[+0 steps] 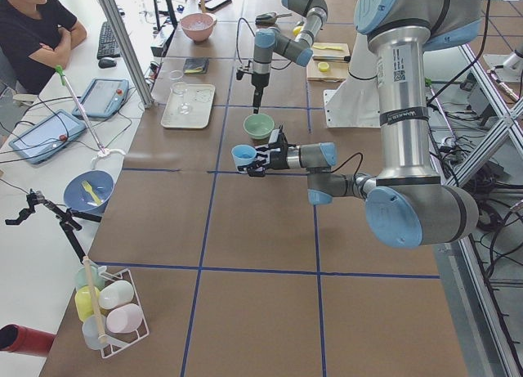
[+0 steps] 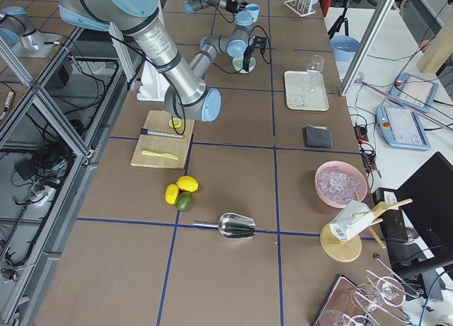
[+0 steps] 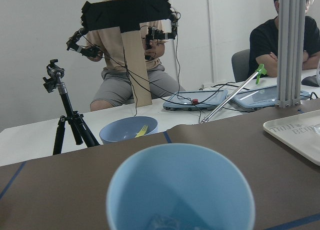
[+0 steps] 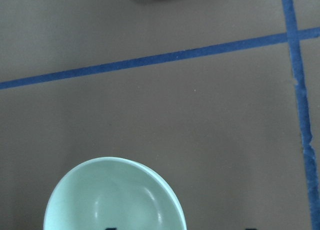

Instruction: Pour ice into bowl

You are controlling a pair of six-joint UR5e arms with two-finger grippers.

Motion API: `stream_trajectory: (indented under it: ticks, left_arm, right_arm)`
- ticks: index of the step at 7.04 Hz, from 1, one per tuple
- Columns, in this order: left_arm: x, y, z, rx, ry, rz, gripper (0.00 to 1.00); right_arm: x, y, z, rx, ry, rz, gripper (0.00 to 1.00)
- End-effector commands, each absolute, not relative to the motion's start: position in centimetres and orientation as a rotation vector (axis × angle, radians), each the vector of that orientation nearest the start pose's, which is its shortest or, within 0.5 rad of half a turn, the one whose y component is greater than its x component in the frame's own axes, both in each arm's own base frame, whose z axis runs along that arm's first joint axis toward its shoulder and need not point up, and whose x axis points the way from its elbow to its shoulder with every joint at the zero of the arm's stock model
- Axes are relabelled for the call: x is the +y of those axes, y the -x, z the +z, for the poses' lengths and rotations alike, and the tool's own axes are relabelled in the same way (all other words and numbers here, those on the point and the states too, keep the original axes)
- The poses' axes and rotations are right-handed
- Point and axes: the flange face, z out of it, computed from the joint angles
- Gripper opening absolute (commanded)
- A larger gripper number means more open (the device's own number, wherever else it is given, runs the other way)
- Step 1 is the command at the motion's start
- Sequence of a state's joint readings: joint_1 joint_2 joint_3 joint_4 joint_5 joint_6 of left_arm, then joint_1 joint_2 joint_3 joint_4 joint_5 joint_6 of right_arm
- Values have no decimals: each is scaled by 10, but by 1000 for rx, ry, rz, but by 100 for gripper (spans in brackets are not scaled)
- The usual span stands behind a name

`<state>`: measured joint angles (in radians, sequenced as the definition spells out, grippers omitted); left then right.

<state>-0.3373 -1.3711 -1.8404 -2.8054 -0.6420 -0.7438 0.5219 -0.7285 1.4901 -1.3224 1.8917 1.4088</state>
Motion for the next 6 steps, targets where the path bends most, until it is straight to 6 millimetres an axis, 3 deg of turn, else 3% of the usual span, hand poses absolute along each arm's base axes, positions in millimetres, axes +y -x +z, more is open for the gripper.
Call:
stream_trajectory:
  ticks: [1,4,6]
  left_arm:
    - [-339,-320,434,391,-1270,-110,0]
    - [-342,-363,412,300,-1246,-41,0]
    - [-323,-400,399,197,-1271,29,0]
  right_arm:
    - [-466,515,198,-1034,-75,116,100]
    - [-483,449,254,-1014,-100,27,100]
    - [-483,435,265,-1010,-103,23,100]
